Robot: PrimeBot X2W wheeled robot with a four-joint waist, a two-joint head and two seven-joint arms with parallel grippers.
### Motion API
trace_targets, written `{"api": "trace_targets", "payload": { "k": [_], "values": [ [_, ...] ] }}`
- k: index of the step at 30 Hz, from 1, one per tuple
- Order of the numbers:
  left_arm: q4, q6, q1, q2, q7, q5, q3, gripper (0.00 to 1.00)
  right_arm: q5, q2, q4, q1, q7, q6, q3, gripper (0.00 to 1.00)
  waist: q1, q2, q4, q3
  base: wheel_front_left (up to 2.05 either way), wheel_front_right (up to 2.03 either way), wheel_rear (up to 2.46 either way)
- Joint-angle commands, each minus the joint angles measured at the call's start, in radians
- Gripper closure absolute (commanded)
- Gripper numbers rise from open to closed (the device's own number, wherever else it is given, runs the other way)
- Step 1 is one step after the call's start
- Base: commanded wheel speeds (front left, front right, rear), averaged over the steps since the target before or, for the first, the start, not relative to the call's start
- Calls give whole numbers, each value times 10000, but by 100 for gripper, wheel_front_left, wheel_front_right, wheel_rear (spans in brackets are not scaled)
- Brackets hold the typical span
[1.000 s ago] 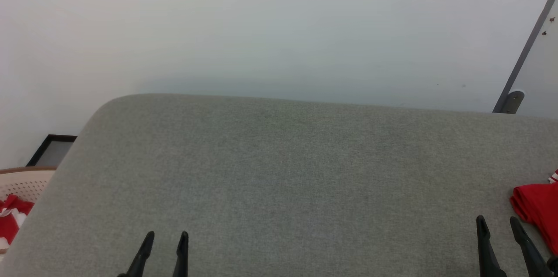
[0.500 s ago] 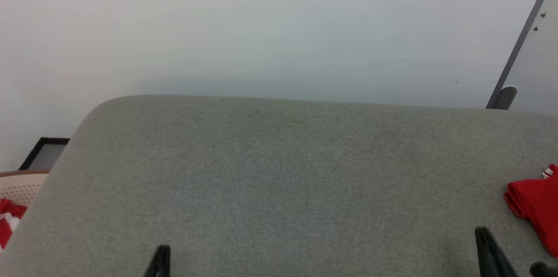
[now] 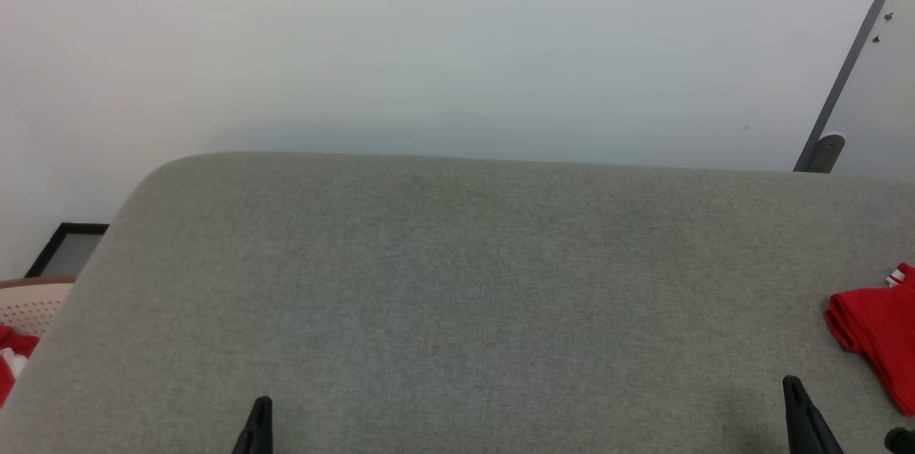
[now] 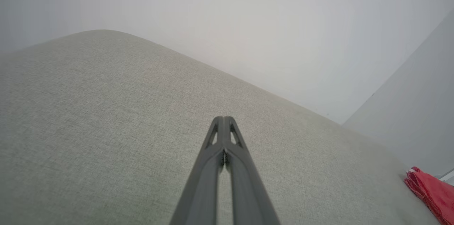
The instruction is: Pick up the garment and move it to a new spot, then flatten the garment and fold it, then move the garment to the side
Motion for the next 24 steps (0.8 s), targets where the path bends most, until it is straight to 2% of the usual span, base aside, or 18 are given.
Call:
{"api": "trace_targets", "payload": {
  "k": [1, 24],
  "values": [
    [-92, -1, -307, 35, 68, -400, 61, 100, 390, -12, -124, -373, 93, -2, -95, 100, 0, 0, -9, 13, 0, 0, 0],
    [267, -11, -1101, -77, 899, -3571, 278, 100, 3455, 197, 81, -976, 959, -4, -307, 100, 0, 0, -139, 201, 0, 0, 0]
  ]
}}
